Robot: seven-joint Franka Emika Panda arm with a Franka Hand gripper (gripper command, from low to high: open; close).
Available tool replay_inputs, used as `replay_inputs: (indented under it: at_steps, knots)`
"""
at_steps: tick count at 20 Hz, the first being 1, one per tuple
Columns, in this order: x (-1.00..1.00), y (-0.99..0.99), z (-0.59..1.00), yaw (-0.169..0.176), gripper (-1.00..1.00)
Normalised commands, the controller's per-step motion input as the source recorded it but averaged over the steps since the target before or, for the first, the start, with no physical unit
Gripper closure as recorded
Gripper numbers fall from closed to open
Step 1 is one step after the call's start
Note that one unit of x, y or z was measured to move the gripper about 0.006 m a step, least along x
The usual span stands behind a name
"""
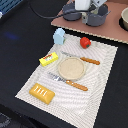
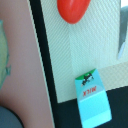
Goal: Interact with the objects in diverse but meaningful ways.
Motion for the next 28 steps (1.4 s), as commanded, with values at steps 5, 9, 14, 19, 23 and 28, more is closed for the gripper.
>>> replay_inputs:
  at_steps: [5, 9, 14, 19, 23, 28]
  knots:
    - [-0.38, -0.51, 0.03, 0.101, -1.0]
    - [-0.37, -0.63, 0.02, 0.068, -1.0]
    - [-0.36, -0.67, 0.01, 0.055, -1.0]
    - [-0.38, -0.68, 0.0, 0.046, -1.0]
    - [-0.47, -0.62, -0.14, 0.04, -1.0]
    - [-0.63, -0.56, -0.34, 0.03, -1.0]
